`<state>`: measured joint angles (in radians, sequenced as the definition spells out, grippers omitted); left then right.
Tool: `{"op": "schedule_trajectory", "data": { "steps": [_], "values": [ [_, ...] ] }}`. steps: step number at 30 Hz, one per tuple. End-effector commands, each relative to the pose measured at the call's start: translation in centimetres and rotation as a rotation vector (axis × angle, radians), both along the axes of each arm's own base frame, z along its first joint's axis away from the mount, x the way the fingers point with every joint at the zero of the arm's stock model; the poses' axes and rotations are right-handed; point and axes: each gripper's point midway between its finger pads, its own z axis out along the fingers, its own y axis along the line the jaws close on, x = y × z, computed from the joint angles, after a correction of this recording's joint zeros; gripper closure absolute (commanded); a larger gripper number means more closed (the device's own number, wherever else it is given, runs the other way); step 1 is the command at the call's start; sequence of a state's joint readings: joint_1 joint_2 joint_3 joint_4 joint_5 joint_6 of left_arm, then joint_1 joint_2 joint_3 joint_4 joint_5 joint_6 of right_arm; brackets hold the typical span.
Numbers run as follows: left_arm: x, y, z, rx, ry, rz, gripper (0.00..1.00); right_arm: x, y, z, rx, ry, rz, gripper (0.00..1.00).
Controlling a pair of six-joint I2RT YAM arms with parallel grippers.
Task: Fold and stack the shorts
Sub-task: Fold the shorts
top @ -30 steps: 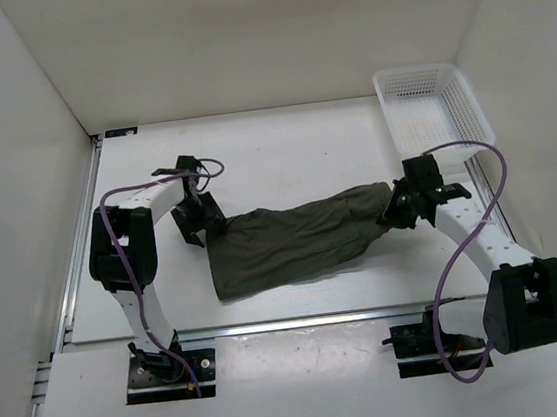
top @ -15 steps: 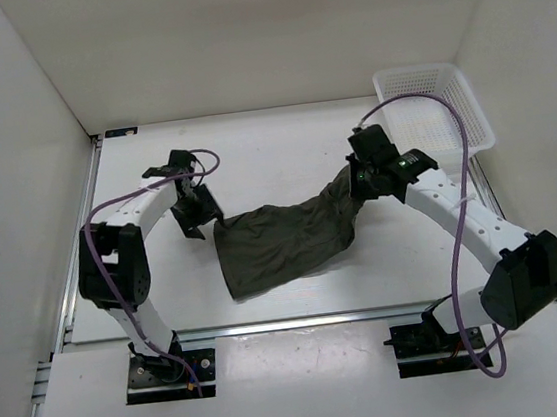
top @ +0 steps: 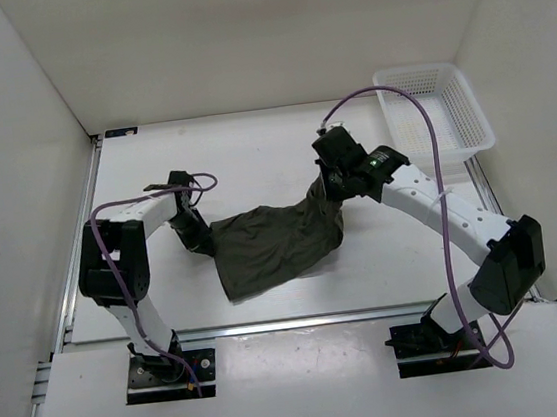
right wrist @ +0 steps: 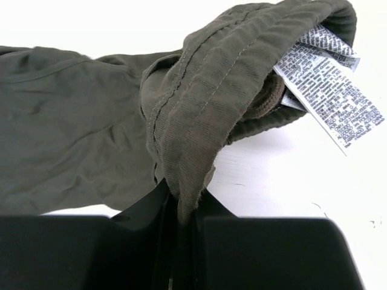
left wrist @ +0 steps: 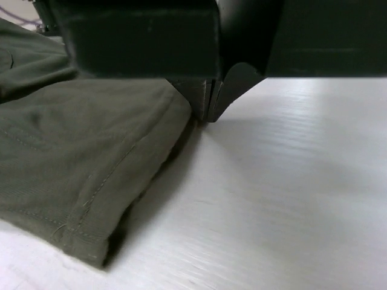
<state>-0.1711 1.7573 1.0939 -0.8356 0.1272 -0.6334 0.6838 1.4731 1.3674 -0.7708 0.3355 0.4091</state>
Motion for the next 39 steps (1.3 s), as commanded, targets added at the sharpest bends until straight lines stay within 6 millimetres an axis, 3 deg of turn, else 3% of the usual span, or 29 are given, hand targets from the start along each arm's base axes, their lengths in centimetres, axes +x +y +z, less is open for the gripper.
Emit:
{"op": "schedule_trajectory", "data": {
  "steps": [1,2,10,12,13,15,16,17,19,20,21,22,23,24,27,28,30,31,32,33,34,35,36,37,39],
  "values": [
    [0.3,-1.8,-0.3,-0.062,-0.005,-0.027,0.89,0.3,2.5,3.1,0.02,-0.085,0.065,1.0],
    [0.5,-1.9,-0.6,-0.062,-0.005,-0.027,0.89,0.2,3.3,4.1,0.033,-0.107,0.087,1.0],
    [0.4,-1.9,-0.8,-0.064,-0.002,-0.009,0.89,-3.2,12.8,3.9,0.004,-0.102,0.347,1.0],
    [0.6,-1.9,-0.3,-0.067,-0.02,-0.009,0.89,-4.5,15.0,2.4,-0.038,-0.069,0.409,1.0],
    [0.2,-1.9,-0.5,-0.065,-0.011,-0.009,0.89,-4.6,16.2,2.9,-0.025,-0.08,0.424,1.0],
    [0.3,-1.5,0.1,-0.068,-0.028,0.003,0.89,-5.4,18.3,1.0,-0.054,-0.055,0.463,1.0],
    [0.3,-1.7,0.4,-0.079,-0.035,0.001,0.89,-5.0,19.1,1.3,-0.042,-0.065,0.462,1.0],
    [0.5,-1.5,0.7,-0.088,-0.045,0.003,0.89,-5.5,20.2,-0.1,-0.056,-0.034,0.479,1.0],
    [0.7,-1.3,1.7,-0.143,-0.071,-0.022,0.76,-6.2,21.5,-0.6,-0.052,0.004,0.504,1.0],
    [0.9,-1.0,2.3,-0.151,-0.081,-0.022,0.66,-6.8,22.6,-1.6,-0.06,0.028,0.529,0.86],
    [1.3,0.1,3.5,-0.148,-0.087,0.003,0.43,-7.5,24.0,-0.5,-0.028,0.018,0.557,0.73],
    [1.6,0.9,4.9,-0.138,-0.124,0.002,0.35,-8.2,24.6,-0.5,-0.015,0.035,0.572,0.52],
    [2.1,2.3,5.8,-0.118,-0.145,0.034,0.3,-9.2,25.4,-0.5,-0.012,0.033,0.595,0.25],
    [3.1,2.9,7.5,-0.118,-0.189,0.049,0.24,-9.6,25.8,-0.1,-0.003,0.026,0.606,0.19],
    [3.5,4.4,10.6,-0.088,-0.243,0.078,0.22,-10.1,25.9,0.6,0.012,0.015,0.594,0.06],
    [4.0,4.9,11.9,-0.077,-0.28,0.079,0.22,-9.7,25.5,1.7,0.027,-0.015,0.571,0.05],
    [4.0,5.1,12.8,-0.068,-0.291,0.081,0.25,-9.6,24.3,1.8,0.012,-0.032,0.539,0.06],
    [4.0,5.1,13.2,-0.068,-0.305,0.081,0.27,-9.3,23.5,3.7,0.042,-0.078,0.507,0.08],
    [4.0,4.9,13.2,-0.078,-0.305,0.078,0.33,-9.0,22.1,2.5,0.014,-0.068,0.478,0.13],
    [3.9,4.9,13.7,-0.078,-0.318,0.077,0.36,-9.1,21.4,2.6,0.011,-0.08,0.47,0.25],
    [3.8,4.6,13.7,-0.08,-0.318,0.067,0.39,-8.2,20.0,4.0,0.049,-0.103,0.423,0.34],
    [3.3,4.1,13.8,-0.082,-0.324,0.053,0.43,-8.1,19.0,3.8,0.057,-0.089,0.391,0.42],
    [2.9,3.7,13.7,-0.093,-0.32,0.041,0.47,-8.3,17.7,2.1,0.038,-0.056,0.374,0.49],
    [2.0,2.7,13.2,-0.111,-0.301,0.016,0.47,-7.5,16.1,2.9,0.067,-0.059,0.332,0.63],
    [1.3,1.1,13.1,-0.168,-0.304,-0.025,0.47,-7.3,14.0,2.8,0.106,-0.034,0.289,0.73]
  ]
}}
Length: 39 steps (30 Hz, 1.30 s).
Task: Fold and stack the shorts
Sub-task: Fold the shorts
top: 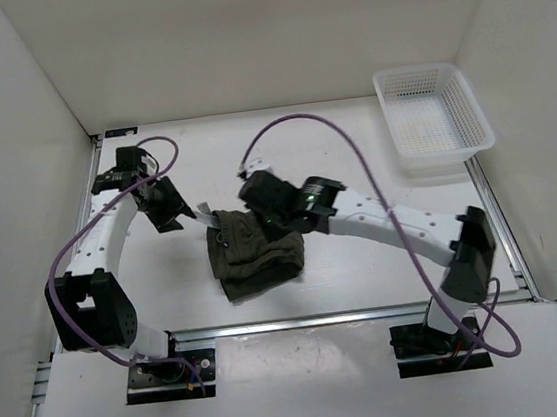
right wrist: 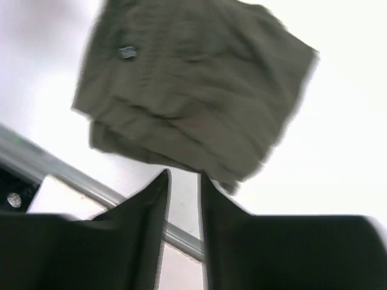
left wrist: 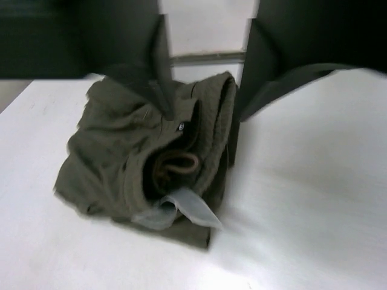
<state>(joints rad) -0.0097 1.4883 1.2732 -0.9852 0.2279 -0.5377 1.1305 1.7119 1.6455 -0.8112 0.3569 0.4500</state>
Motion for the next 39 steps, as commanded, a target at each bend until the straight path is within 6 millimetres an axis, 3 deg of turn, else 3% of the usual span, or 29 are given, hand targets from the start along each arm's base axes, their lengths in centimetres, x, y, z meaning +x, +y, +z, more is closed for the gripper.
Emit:
{"op": "schedule_trajectory", "data": {
  "steps": [1,3,4,5,7,11,15,18,21,28,36,39],
  "values": [
    [-2.4,-3.5,0.3,-0.068,-0.005,-0.118,0.4,1.6,-3.9,-0.3,0.082,0.055,-0.131,0.73],
    [-3.1,-4.7,-1.0,-0.075,0.024,-0.159,0.31,1.6,-4.8,-1.4,0.104,0.1,-0.145,0.68],
    [-3.5,-5.8,-1.2,-0.079,0.027,-0.188,0.28,1.9,-5.7,-1.9,0.104,0.125,-0.16,0.55],
    [-3.7,-6.4,-1.9,-0.077,0.042,-0.207,0.16,1.5,-6.3,-3.3,0.086,0.166,-0.17,0.5],
    [-3.7,-7.3,-2.9,-0.069,0.069,-0.224,0.04,1.2,-6.7,-4.0,0.111,0.223,-0.173,0.36],
    [-2.9,-8.6,-4.0,-0.05,0.085,-0.252,0.01,0.5,-6.7,-5.3,0.171,0.317,-0.156,0.31],
    [-3.3,-9.8,-6.7,-0.034,0.163,-0.3,0.17,0.0,-7.0,-5.8,0.13,0.307,-0.097,0.28],
    [-3.4,-10.3,-7.8,-0.038,0.193,-0.312,0.47,-0.9,-7.2,-6.5,0.068,0.272,-0.029,0.23],
    [-3.4,-10.3,-8.2,-0.037,0.205,-0.312,0.9,-1.6,-7.5,-7.6,-0.002,0.227,0.005,0.22],
    [-2.4,-10.5,-4.4,-0.05,0.098,-0.296,0.9,0.4,-6.9,-10.0,-0.057,0.136,-0.018,0.31],
    [-2.4,-10.3,-4.2,-0.041,0.097,-0.292,0.9,1.7,-5.6,-11.8,-0.059,0.112,-0.02,0.4],
    [-2.3,-10.4,-4.3,-0.04,0.106,-0.292,0.9,2.7,-6.3,-12.1,-0.08,0.079,-0.105,0.69]
  ]
}}
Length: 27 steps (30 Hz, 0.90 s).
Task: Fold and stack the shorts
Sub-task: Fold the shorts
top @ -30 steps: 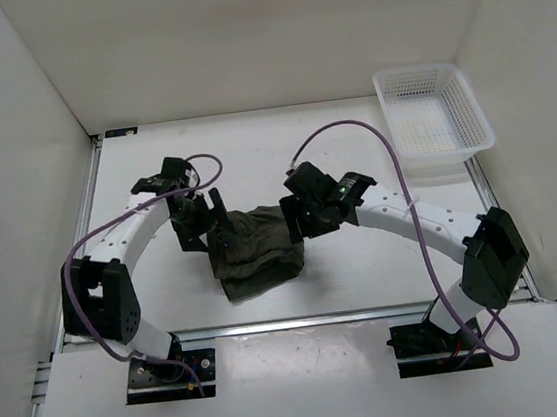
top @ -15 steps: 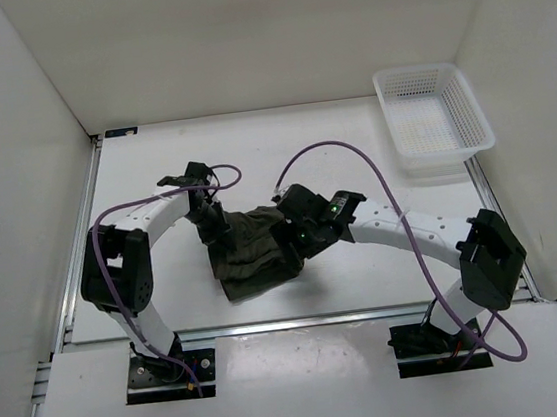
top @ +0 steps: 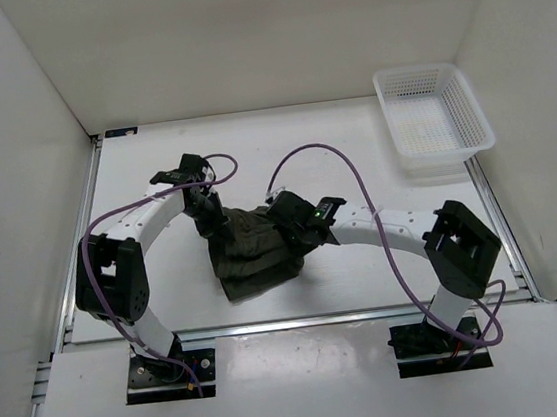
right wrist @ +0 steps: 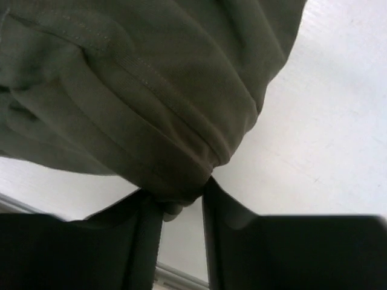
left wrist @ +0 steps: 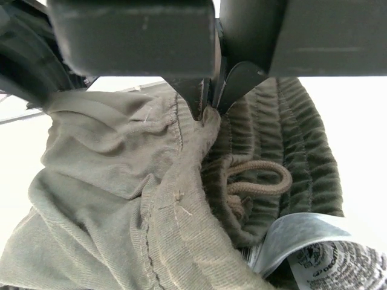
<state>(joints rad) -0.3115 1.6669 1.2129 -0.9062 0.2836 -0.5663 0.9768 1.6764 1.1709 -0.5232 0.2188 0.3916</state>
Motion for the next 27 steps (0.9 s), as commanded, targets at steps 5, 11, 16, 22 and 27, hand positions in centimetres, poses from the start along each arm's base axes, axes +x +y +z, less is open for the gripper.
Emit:
{"op": "schedule_trajectory", "data": {
  "steps": [5,11,16,22,27],
  "values": [
    [0.4,0.2,1.9,0.007,-0.053,-0.021,0.9,2.0,-2.6,2.9,0.016,-0.161,-0.182,1.0],
    [-1.0,0.0,2.7,-0.028,-0.048,-0.051,0.9,0.6,-5.3,3.2,-0.003,-0.16,-0.218,1.0],
    [-4.2,-0.4,1.7,-0.038,0.005,-0.068,0.9,-0.5,-6.8,-0.6,-0.089,-0.1,-0.238,0.89],
    [-6.9,-1.1,0.5,-0.034,0.05,-0.076,0.9,-1.6,-7.6,-1.2,-0.098,-0.048,-0.239,0.47],
    [-7.3,-1.9,0.5,-0.038,0.046,-0.1,0.9,-1.8,-5.1,6.4,0.119,-0.101,-0.123,0.47]
  ]
}}
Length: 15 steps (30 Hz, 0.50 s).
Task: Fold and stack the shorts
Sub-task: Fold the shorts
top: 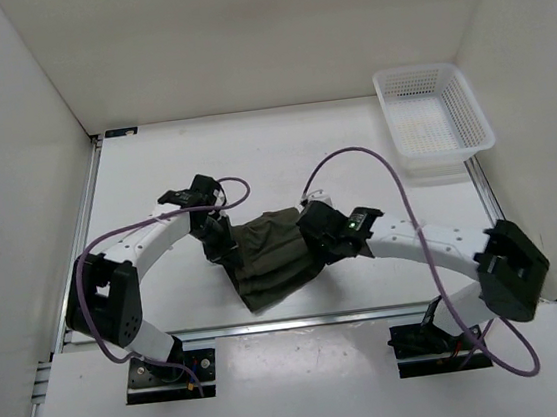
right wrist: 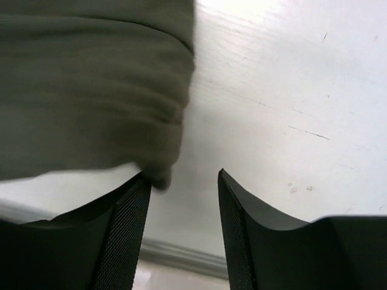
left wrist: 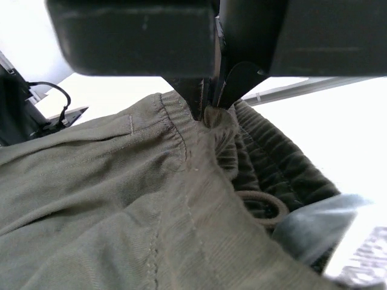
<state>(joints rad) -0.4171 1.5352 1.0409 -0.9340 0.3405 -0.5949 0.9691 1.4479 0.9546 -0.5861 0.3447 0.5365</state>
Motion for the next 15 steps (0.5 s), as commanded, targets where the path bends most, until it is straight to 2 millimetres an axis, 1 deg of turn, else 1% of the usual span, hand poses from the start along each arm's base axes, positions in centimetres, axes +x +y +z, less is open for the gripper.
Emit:
{"op": "schedule_trajectory", "data": {
  "steps": [1,2,3,4,5,6,7,8,9,10,11,12,13,14,15],
  "values": [
    [-0.2,-0.4,1.0,-0.003,-0.051,-0.014,0.9,0.3,2.6,7.6,0.199,-0.089,0.112,0.48],
    [0.1,-0.5,1.0,-0.003,-0.046,-0.005,0.9,-0.4,3.6,8.5,0.248,-0.068,0.161,0.5],
    [0.2,-0.6,1.0,-0.006,-0.054,-0.004,0.9,-0.2,4.5,10.1,0.284,-0.084,0.195,0.52],
    [0.1,-0.8,0.7,0.005,-0.05,-0.015,0.9,-0.3,5.0,10.9,0.31,-0.083,0.209,0.58],
    [-0.1,-1.0,0.7,0.005,-0.046,-0.015,0.9,0.0,5.5,10.5,0.305,-0.06,0.209,0.63],
    [-0.1,-1.0,0.7,0.004,-0.043,-0.007,0.9,0.3,6.3,11.2,0.335,-0.055,0.231,0.67],
    [-0.2,-1.1,0.7,0.012,-0.047,-0.014,0.9,0.3,6.8,10.9,0.336,-0.038,0.239,0.74],
    [-0.5,-1.0,0.4,0.017,-0.034,-0.006,0.9,0.8,7.3,9.8,0.323,-0.012,0.235,0.78],
    [-0.7,-1.2,0.4,0.012,-0.039,-0.008,0.9,0.8,7.6,9.2,0.319,0.005,0.24,0.82],
    [-0.6,-1.1,0.3,0.02,-0.043,-0.006,0.9,1.1,7.9,7.9,0.309,0.04,0.222,0.86],
    [-0.9,-1.0,0.3,0.02,-0.037,0.005,0.9,1.0,8.4,7.0,0.319,0.053,0.232,0.86],
    [-1.1,-0.7,0.2,0.029,-0.042,0.008,0.9,0.6,8.2,5.2,0.296,0.085,0.232,0.88],
    [-1.1,-0.7,0.2,0.029,-0.042,0.008,0.9,0.8,7.9,3.3,0.269,0.116,0.21,0.89],
    [-1.4,-0.4,0.1,0.038,-0.041,0.022,0.9,0.5,7.9,2.2,0.258,0.141,0.212,0.92],
    [-1.7,-0.2,-0.1,0.04,-0.039,0.022,0.9,0.5,7.9,1.1,0.249,0.15,0.211,0.92]
  ]
}}
